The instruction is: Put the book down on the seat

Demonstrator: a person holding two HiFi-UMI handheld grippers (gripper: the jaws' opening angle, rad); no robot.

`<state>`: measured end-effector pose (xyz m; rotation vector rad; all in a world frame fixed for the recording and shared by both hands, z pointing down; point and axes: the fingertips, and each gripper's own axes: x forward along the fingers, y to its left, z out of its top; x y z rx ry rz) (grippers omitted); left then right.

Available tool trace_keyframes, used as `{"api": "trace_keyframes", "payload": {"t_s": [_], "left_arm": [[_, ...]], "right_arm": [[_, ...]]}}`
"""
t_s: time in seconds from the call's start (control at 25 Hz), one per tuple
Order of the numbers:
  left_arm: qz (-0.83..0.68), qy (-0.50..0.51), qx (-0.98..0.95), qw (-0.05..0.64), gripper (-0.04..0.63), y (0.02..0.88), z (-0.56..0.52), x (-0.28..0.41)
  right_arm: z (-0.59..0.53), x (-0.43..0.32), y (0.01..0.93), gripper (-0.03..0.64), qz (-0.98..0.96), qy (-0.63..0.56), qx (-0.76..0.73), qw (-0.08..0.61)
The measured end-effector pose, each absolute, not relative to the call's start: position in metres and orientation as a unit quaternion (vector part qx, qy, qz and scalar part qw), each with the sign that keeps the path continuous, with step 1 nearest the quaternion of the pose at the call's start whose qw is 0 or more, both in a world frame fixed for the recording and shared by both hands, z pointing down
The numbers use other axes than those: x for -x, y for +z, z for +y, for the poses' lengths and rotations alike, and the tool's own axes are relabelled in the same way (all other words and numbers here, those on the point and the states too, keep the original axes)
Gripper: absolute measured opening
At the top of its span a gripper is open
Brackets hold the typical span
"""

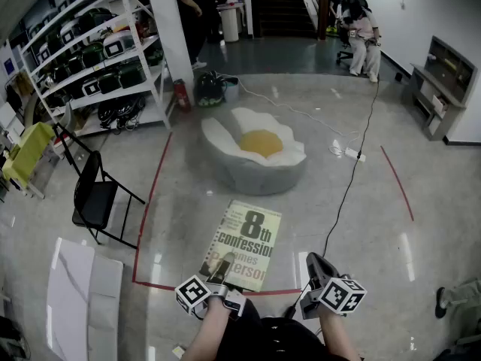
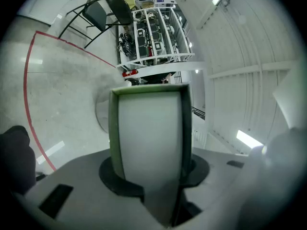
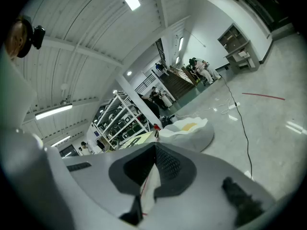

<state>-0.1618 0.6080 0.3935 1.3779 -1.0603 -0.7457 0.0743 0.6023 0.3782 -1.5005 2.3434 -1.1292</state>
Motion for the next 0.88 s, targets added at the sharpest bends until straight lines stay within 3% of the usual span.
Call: {"api": "trace_keyframes", "payload": {"t_s": [0.56,0.88], "left_arm": [[-0.446,-0.324,-0.584,0.596,0.163,0.400,0.601,0.154],[-0.442,-0.329,-0.584,0.595,0.163,0.408,0.530,0.154]], "right_arm": [[0.586,-0.069,0.383,0.014,0.786,-0.371,0.490,0.069],[0.523,-0.064,0.387,0.014,0.795,-0.370,0.474,0.079]]}}
